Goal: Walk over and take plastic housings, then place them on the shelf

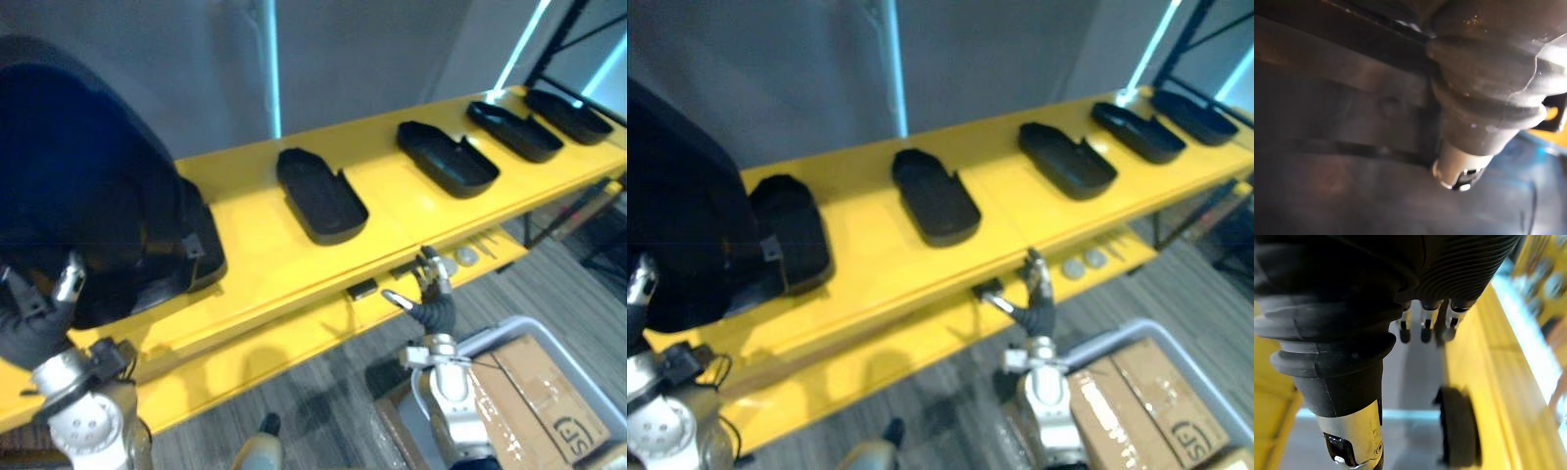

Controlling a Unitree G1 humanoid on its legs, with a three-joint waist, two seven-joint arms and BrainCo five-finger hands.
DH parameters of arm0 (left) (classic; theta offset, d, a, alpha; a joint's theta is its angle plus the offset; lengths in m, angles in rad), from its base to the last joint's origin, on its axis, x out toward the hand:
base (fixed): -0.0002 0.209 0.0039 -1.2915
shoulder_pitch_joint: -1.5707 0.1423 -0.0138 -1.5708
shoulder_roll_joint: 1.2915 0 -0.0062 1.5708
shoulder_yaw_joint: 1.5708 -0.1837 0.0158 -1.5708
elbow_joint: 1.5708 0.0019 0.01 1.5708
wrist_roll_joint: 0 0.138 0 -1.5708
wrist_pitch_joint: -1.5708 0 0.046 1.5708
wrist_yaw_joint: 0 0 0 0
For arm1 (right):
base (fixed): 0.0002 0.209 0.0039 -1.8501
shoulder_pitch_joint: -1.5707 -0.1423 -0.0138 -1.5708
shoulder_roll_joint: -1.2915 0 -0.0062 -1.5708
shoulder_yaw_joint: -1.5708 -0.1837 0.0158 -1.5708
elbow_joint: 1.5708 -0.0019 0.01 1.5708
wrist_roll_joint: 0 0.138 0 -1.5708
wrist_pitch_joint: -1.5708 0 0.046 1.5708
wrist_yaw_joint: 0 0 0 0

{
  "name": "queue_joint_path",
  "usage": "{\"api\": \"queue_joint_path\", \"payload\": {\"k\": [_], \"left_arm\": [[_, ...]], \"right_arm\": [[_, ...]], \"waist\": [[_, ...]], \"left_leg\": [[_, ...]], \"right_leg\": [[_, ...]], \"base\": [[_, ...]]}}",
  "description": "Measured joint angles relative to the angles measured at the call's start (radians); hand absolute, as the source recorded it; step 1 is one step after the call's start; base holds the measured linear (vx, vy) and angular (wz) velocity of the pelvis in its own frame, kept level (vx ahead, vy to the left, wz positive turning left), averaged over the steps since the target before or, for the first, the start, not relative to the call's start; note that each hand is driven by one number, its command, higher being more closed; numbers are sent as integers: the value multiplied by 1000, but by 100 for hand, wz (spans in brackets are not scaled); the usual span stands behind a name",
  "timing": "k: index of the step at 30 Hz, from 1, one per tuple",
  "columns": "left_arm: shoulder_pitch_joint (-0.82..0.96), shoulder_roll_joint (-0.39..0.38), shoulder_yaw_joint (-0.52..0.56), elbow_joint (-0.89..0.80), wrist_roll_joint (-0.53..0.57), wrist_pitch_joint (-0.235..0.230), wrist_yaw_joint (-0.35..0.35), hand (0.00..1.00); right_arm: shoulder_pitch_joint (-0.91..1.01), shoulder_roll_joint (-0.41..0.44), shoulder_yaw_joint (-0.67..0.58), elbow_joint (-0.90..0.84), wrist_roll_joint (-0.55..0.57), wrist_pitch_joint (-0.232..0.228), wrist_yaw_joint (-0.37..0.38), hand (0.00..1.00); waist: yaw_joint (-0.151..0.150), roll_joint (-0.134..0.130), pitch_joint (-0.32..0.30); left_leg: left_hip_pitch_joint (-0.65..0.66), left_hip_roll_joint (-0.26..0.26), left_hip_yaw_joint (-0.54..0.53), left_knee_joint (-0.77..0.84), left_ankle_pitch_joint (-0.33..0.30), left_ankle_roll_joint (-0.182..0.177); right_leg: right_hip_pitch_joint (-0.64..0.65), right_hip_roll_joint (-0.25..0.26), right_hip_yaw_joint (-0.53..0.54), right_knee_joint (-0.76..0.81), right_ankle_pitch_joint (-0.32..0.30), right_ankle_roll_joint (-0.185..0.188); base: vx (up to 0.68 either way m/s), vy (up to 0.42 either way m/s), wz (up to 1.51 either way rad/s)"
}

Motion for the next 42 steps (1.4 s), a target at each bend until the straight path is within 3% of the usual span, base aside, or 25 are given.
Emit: {"api": "queue_joint_path", "payload": {"k": [3, 5, 7, 9, 12, 14, 16, 17, 19, 21, 22, 25, 28, 29, 30, 31, 33, 36, 39, 41, 42], "left_arm": [[49, -15, -25, -1, 0, 0, 21, 100], [77, -50, -38, -1, -1, 0, 27, 100], [95, -84, -44, 1, -2, 0, 26, 100], [105, -92, -78, 2, -1, -6, 16, 100], [105, -95, -74, 0, 1, -28, 18, 100], [103, -94, -64, -14, 1, -37, 13, 100], [80, -91, -48, -21, 6, -38, -13, 100], [74, -93, -44, -20, 6, -37, -21, 100], [47, -67, -45, -19, 10, -33, -38, 100], [23, -21, -46, -18, 19, -32, -33, 100], [-19, 9, -61, -13, 19, -30, -24, 100], [-106, 33, -77, 17, 17, -14, -13, 100], [-173, 48, -81, 86, 17, 23, -1, 100], [-172, 41, -95, 92, 17, 40, 18, 100], [-166, 37, -106, 94, 17, 49, 35, 100], [-161, 30, -115, 96, 18, 52, 36, 100], [-106, -30, -153, 95, 17, 57, 35, 100], [-66, -65, -159, 89, 16, 58, 39, 100], [-60, -77, -159, 78, 19, 55, 75, 100], [-61, -78, -167, 80, 20, 56, 86, 100], [-62, -77, -179, 80, 19, 55, 86, 100]], "right_arm": [[-31, -29, 0, -1, 20, 0, 11, 0], [-27, -36, 0, -3, 21, 0, 18, 0], [-5, -39, -1, -15, 27, 0, 31, 0], [40, -48, -14, -19, 35, 0, 39, 0], [43, -44, -18, -25, 38, -23, 52, 0], [41, -23, -18, -28, 35, -38, 46, 0], [32, 12, -17, -29, 33, -38, 29, 0], [30, 11, -18, -29, 30, -38, 26, 0], [28, 10, -23, -35, 26, -39, 23, 0], [16, 15, -23, -39, 11, -54, 24, 0], [7, 12, -23, -40, 4, -71, 25, 0], [-9, 9, -38, -68, -15, -85, 24, 0], [-36, -4, -45, -74, -17, -87, 17, 0], [-39, -9, -47, -82, -41, -92, 2, 0], [-39, -15, -50, -105, -75, -105, -18, 0], [-40, -22, -51, -118, -88, -113, -25, 0], [-46, -69, -53, -171, -116, -124, -45, 0], [-75, -100, -46, -226, -110, -133, -32, 0], [-163, -116, 4, -249, -82, -153, 17, 0], [-186, -109, 54, -260, -51, -156, 61, 0], [-185, -99, 69, -260, -50, -156, 85, 0]], "waist": [[-1, 39, 22], [-4, 47, 25], [-24, 47, 27], [-44, 49, 34], [-31, 58, 27], [-28, 37, 17], [-18, -14, 11], [-19, -19, 12], [-31, -16, 11], [-43, -11, 15], [-66, -9, 14], [-86, -3, 9], [-103, 3, 9], [-106, -3, 6], [-106, -17, -3], [-108, -18, -8], [-96, 54, -16], [-94, 91, -30], [-85, 98, -32], [-88, 99, -28], [-91, 98, -28]], "left_leg": [[4, 45, 2, 0, 17, -27], [8, 64, 27, -15, 34, -38], [6, 73, 115, -47, 59, -13], [3, 100, 234, -48, 45, 20], [-4, 84, 277, -41, 63, 20], [-34, 54, 272, -15, 79, 21], [-56, 1, 269, 11, 46, 42], [-54, -5, 265, 14, 37, 44], [-17, -8, 243, 6, 13, 64], [32, -4, 227, -33, 1, 81], [61, 0, 197, -52, 0, 94], [75, 6, 162, -67, 0, 97], [74, 5, 130, -73, 6, 78], [71, -1, 113, -73, 1, 64], [64, -15, 97, -74, -3, 48], [56, -21, 79, -71, -5, 37], [54, 19, 50, -60, -14, 10], [60, 54, 51, -59, -6, -6], [55, 75, 60, -61, 7, -23], [46, 84, 138, -66, 31, -4], [41, 93, 230, -73, 25, 74]], "right_leg": [[12, 49, 1, -13, -23, 22], [12, 61, -2, -13, -59, 18], [16, 52, -38, -17, -97, 32], [41, 39, -102, -33, -105, 26], [44, 15, -109, -31, -109, 33], [46, -6, -130, -31, -113, 39], [47, -44, -147, -15, -111, -2], [44, -53, -146, 16, -94, -18], [-48, -109, -68, 272, -5, -83], [-137, -149, 28, 462, 37, -89], [-171, -125, 64, 486, -70, -75], [-214, -54, 121, 334, -127, -70], [-257, -6, 183, 171, -109, -48], [-259, 16, 209, 99, -84, -33], [-248, 33, 235, 39, -32, -42], [-241, 38, 249, 24, 8, 8], [-200, 88, 207, -19, 18, -10], [-147, 129, 163, -44, 8, -28], [-140, 154, 136, -44, -9, -57], [-109, 160, 77, -44, -21, -70], [-83, 159, 12, -44, -29, -78]], "base": [[-140, -142, -8], [-154, -130, -5], [-158, -88, 27], [-146, -12, 61], [-42, 85, 25], [39, 117, 37], [115, 106, 38], [146, 138, 38], [132, 199, 26], [188, 149, 18], [244, 81, 41], [181, 27, 42], [157, -83, 49], [137, -187, 48], [131, -221, 57], [126, -253, 62], [124, -206, 39], [114, -203, 39], [38, -136, 34], [4, -114, 86], [-7, -136, 140]]}}
